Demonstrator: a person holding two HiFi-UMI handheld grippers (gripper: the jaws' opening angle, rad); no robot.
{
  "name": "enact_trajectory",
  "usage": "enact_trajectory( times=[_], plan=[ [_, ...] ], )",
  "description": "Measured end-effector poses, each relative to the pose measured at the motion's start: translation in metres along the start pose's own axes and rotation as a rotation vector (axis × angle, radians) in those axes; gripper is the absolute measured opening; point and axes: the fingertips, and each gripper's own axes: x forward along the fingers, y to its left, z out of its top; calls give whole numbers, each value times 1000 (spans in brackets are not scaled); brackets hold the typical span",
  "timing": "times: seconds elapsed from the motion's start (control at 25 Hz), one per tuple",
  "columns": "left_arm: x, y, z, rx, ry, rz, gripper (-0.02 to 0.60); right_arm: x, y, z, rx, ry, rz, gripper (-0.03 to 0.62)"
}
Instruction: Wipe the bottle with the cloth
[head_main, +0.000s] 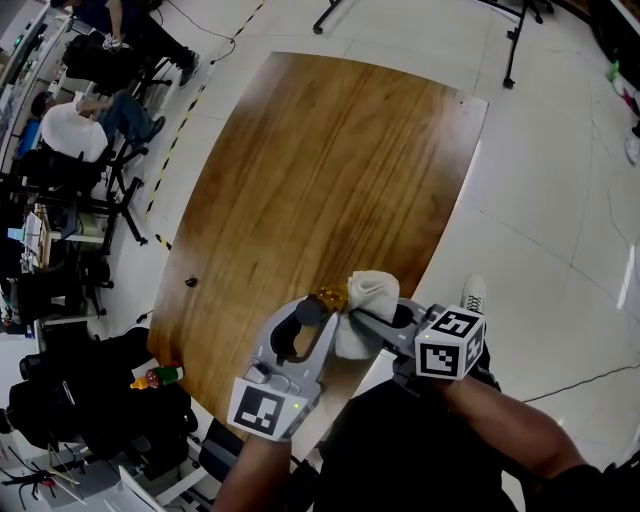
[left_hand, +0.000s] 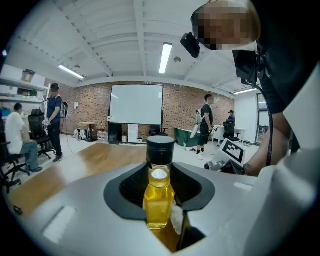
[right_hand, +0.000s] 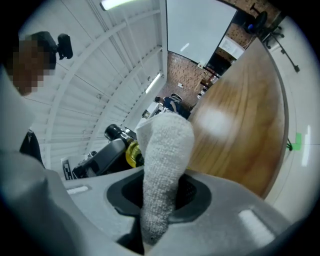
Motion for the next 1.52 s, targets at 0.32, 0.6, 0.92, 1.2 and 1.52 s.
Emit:
enact_trajectory(
  times=[0.32,0.6,0.92,1.2,1.52],
  plan=[
    [0,0,-2,-6,-4,-3,146,4,-32,-17,0,167,-206,71],
    [0,-2,-5,-25,-20,-10,149,5,-55,-28,-37,310,-348,71],
    [-1,-4,-4,-31,-52,-10,150,3,-67,-34,-104,428,-471,72],
    [1,-8,1,-14,-83,-21,147,-26,-63,-20,-151,481,-403,72],
    [8,-15,2,-16,-74,-55,147,-43,-18,99,197,81,115,72]
  ],
)
